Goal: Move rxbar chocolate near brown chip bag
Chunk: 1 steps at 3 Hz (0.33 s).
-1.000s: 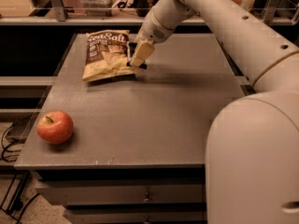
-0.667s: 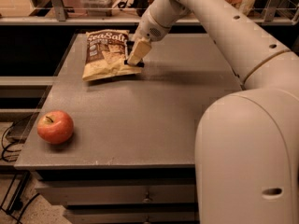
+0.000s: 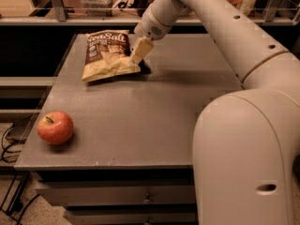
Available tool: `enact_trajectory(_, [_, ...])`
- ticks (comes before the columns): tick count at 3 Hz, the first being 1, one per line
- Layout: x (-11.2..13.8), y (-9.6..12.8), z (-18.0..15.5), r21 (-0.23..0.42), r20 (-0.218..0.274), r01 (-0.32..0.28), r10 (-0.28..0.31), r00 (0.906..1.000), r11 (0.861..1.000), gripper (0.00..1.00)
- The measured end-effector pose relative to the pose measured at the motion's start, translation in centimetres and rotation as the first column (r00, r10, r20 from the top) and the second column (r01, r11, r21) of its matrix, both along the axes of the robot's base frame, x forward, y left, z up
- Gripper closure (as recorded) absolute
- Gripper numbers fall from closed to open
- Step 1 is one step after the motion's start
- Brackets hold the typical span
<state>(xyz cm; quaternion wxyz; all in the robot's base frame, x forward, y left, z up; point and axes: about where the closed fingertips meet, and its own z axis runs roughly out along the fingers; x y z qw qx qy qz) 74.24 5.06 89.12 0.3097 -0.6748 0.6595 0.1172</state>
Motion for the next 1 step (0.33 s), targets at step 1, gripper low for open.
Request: enact_trajectory(1, [0.0, 0.01, -0.01, 0.0, 0.0, 0.0, 0.0, 1.0, 1.0, 0.0])
